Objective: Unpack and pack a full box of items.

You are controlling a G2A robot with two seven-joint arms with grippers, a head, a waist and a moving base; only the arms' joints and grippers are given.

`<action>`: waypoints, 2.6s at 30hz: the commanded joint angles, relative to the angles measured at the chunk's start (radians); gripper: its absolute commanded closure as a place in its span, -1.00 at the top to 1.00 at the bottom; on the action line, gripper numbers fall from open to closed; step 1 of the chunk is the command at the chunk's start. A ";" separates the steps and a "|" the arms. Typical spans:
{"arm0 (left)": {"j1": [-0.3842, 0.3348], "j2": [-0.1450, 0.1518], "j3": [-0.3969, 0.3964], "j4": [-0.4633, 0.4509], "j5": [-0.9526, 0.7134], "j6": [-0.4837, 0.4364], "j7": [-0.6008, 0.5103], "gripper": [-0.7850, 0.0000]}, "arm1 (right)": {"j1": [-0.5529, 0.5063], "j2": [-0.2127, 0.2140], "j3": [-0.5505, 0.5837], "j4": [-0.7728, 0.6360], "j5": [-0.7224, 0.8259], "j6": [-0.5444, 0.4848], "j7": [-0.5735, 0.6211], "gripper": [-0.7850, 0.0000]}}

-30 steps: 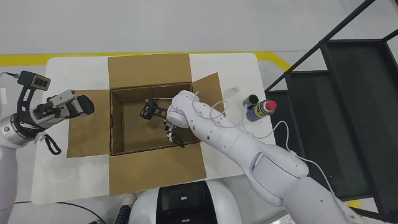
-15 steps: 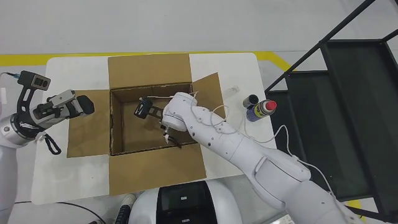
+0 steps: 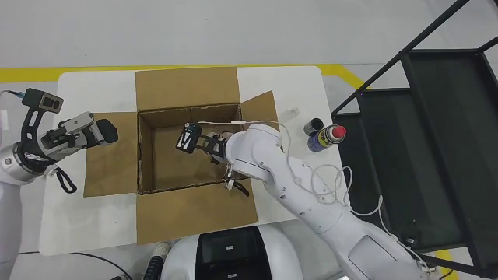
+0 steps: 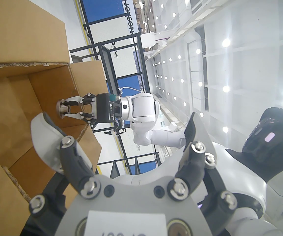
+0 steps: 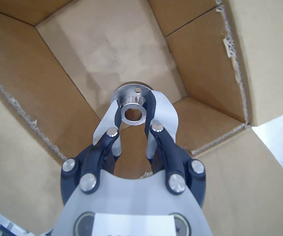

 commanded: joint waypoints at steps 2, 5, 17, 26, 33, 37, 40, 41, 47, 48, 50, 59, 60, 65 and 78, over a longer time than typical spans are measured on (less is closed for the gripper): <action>0.000 0.000 0.000 0.000 0.000 0.000 0.000 1.00 | -0.009 0.002 0.005 -0.011 -0.001 -0.006 -0.004 -1.00; 0.000 0.000 0.000 0.000 0.000 0.000 0.000 1.00 | -0.009 0.002 0.005 -0.011 -0.001 -0.006 -0.004 -1.00; 0.000 0.000 0.000 0.000 0.000 0.000 0.000 1.00 | -0.009 0.002 0.005 -0.011 -0.001 -0.006 -0.004 -1.00; 0.000 0.000 0.000 0.000 0.000 0.000 0.000 1.00 | -0.009 0.002 0.005 -0.011 -0.001 -0.006 -0.004 -1.00; 0.000 0.000 0.000 0.000 0.000 0.000 0.000 1.00 | -0.009 0.002 0.005 -0.011 -0.001 -0.006 -0.004 -1.00; 0.000 0.000 0.000 0.000 0.000 0.000 0.000 1.00 | -0.023 0.009 0.022 -0.036 0.015 -0.014 0.020 -1.00; 0.000 0.000 0.000 0.000 0.000 0.000 0.000 1.00 | -0.033 0.015 0.046 -0.115 0.064 -0.025 0.095 -1.00; 0.000 0.000 0.000 0.000 0.000 0.000 0.000 1.00 | -0.041 0.017 0.051 -0.147 0.101 -0.044 0.116 -1.00; 0.000 0.000 0.000 0.000 0.000 0.000 0.000 1.00 | -0.066 0.066 0.074 -0.310 0.165 -0.014 0.209 -1.00; 0.000 0.000 0.000 0.000 0.000 0.000 0.000 1.00 | -0.068 0.079 0.073 -0.341 0.174 0.000 0.223 -1.00; 0.000 0.000 0.000 0.000 0.000 0.000 0.000 1.00 | -0.070 0.108 0.079 -0.398 0.189 0.028 0.251 -1.00; 0.000 0.000 0.000 0.000 0.000 0.000 0.000 1.00 | -0.133 0.254 0.224 -0.590 0.340 0.089 0.312 -1.00; 0.000 0.000 0.000 0.000 0.000 0.000 0.000 1.00 | -0.148 0.269 0.250 -0.603 0.357 0.090 0.314 -1.00; 0.000 0.000 0.000 0.000 0.000 0.000 0.000 1.00 | -0.240 0.334 0.401 -0.648 0.463 0.068 0.291 -1.00; 0.000 0.000 0.000 0.000 0.000 0.000 0.000 1.00 | -0.494 0.447 0.766 -0.648 0.630 -0.055 0.168 -1.00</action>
